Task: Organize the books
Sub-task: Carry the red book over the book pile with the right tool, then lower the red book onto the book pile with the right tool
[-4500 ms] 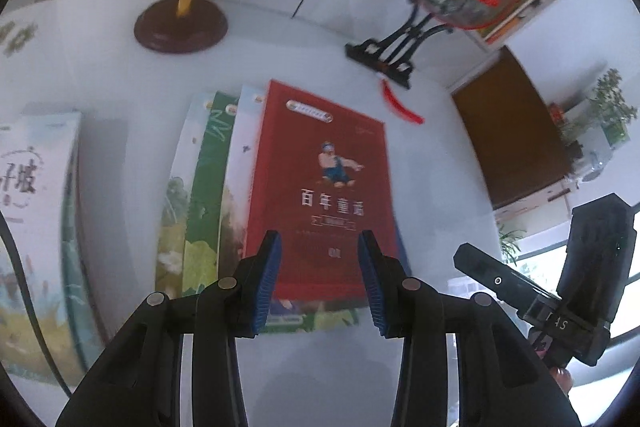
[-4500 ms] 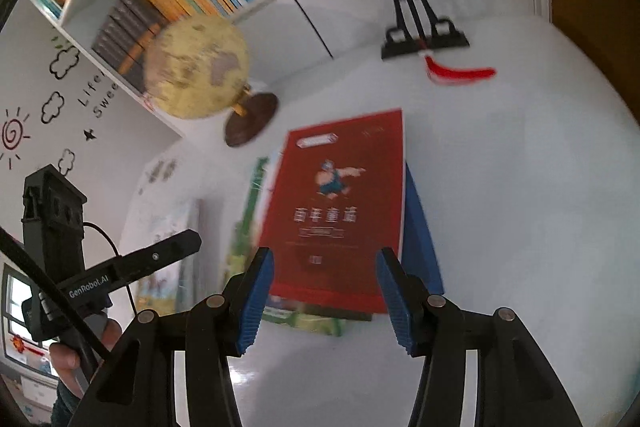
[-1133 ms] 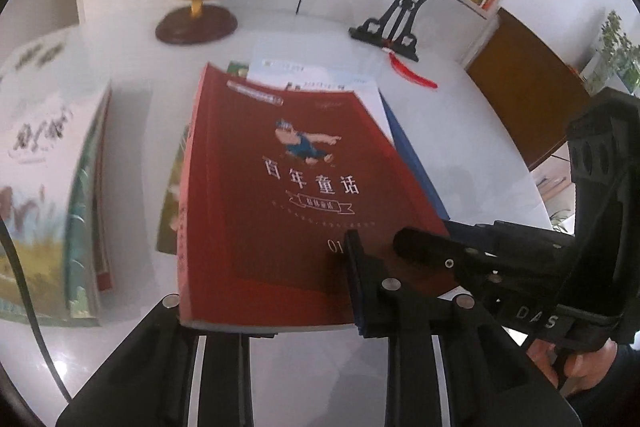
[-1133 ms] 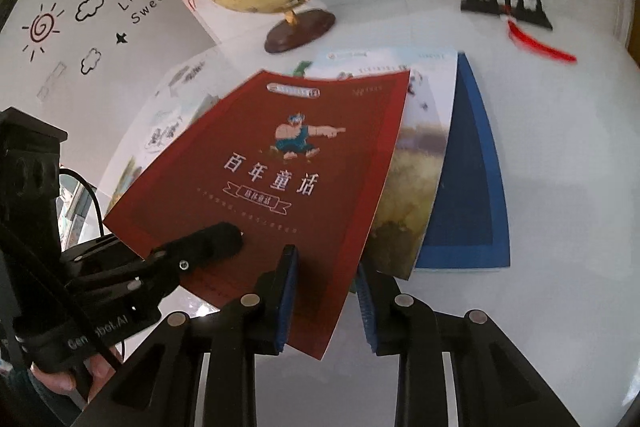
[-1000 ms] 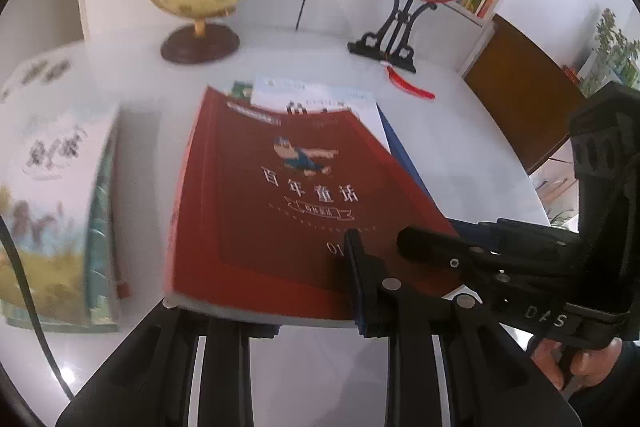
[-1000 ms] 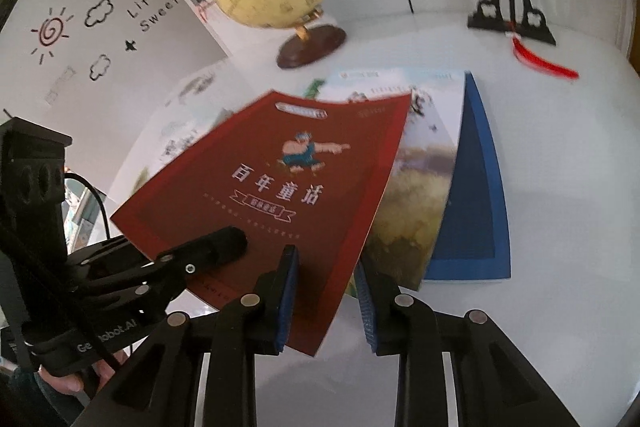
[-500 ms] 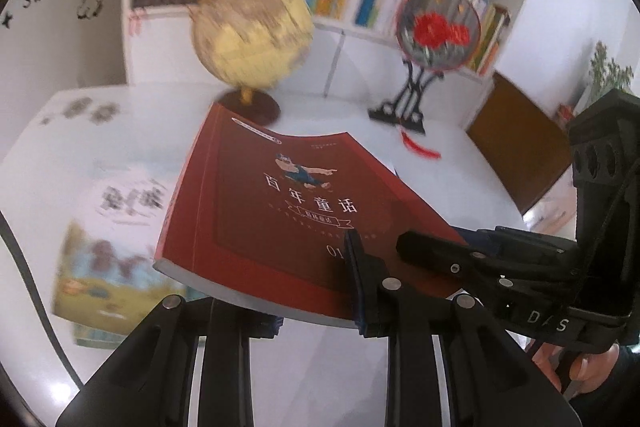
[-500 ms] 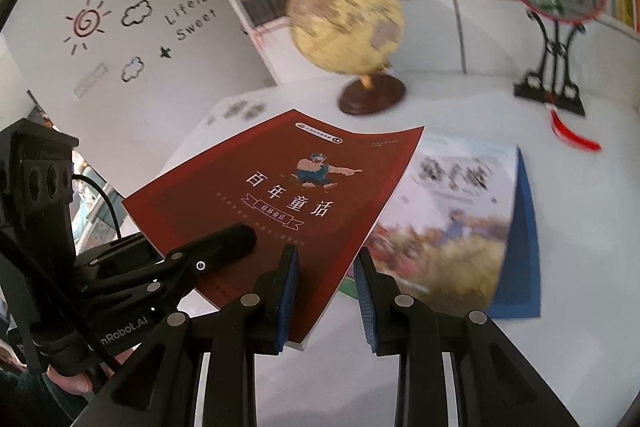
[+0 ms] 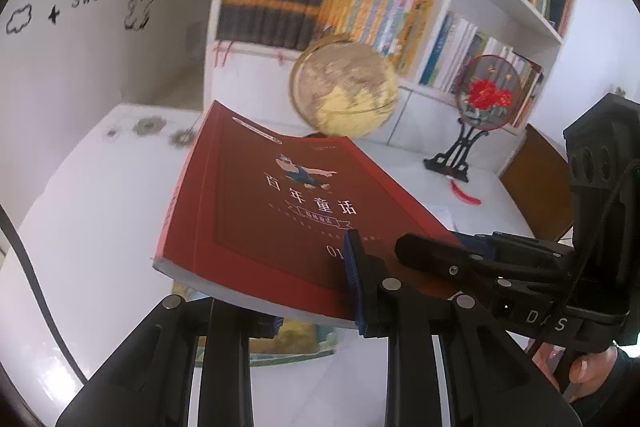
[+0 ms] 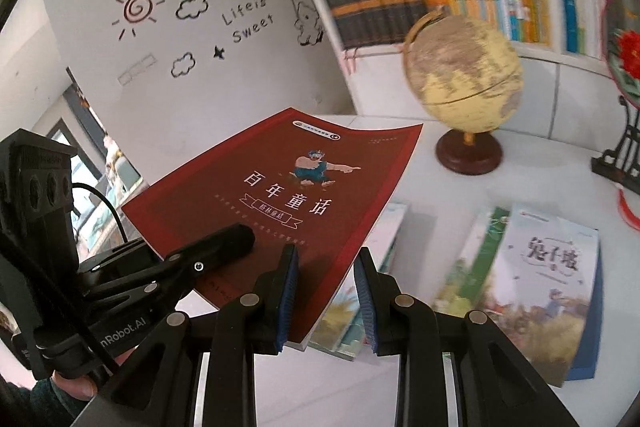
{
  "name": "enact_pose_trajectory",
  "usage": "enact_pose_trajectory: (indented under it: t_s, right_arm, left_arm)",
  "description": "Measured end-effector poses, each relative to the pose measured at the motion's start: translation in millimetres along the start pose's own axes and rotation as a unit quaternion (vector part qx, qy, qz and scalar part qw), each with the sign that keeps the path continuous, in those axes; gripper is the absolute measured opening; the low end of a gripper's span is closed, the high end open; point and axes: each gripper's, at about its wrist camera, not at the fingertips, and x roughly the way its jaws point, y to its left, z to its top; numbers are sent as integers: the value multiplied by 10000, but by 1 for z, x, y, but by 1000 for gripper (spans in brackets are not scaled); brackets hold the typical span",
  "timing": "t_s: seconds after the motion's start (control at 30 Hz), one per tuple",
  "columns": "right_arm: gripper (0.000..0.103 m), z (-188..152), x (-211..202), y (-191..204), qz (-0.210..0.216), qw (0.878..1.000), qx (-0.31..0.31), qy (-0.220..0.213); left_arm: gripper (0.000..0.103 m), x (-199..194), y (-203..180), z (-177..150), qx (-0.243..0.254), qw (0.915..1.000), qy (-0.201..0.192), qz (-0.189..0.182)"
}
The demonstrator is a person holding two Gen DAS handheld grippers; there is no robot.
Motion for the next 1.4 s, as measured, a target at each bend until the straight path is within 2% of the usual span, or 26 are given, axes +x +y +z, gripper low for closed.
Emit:
enact_pose_trajectory:
  t_s: [0.13, 0.3, 0.47, 0.6, 0.73, 1.0, 1.17, 1.27, 1.4]
  right_arm:
    - [28, -5, 29, 10, -58, 9997, 23, 215]
    - [28, -13, 61, 18, -352, 9984, -51, 442]
    - [28, -18, 85, 7, -374, 9966, 154, 721]
    - [28, -21, 96, 2, -400, 9956, 311, 794]
    - [28, -27, 109, 1, -526, 9928, 299, 1036]
    - [28, -34, 113, -6, -379, 9898, 518, 1269]
    - [28, -38, 121, -14, -305, 9857, 707, 1496]
    - [28, -38, 122, -10, -568, 9858, 441, 1517]
    - [28, -33, 121, -4, -690, 9873, 139, 1426]
  left_arm:
    - [22, 17, 25, -11, -127, 9998, 165, -31]
    - [23, 40, 47, -21, -266, 9987, 386, -190]
    - [23, 54, 57, -30, -256, 9979, 548, -228]
    - [23, 65, 66, -37, -396, 9964, 668, -350]
    - [23, 69, 70, -47, -433, 9957, 754, -321]
    - [23, 74, 80, -56, -566, 9925, 1022, -344]
    - [32, 79, 86, -62, -691, 9891, 1295, -119]
    - [35, 87, 87, -68, -543, 9820, 1766, 386]
    - [37, 83, 95, -75, -809, 9776, 1907, 378]
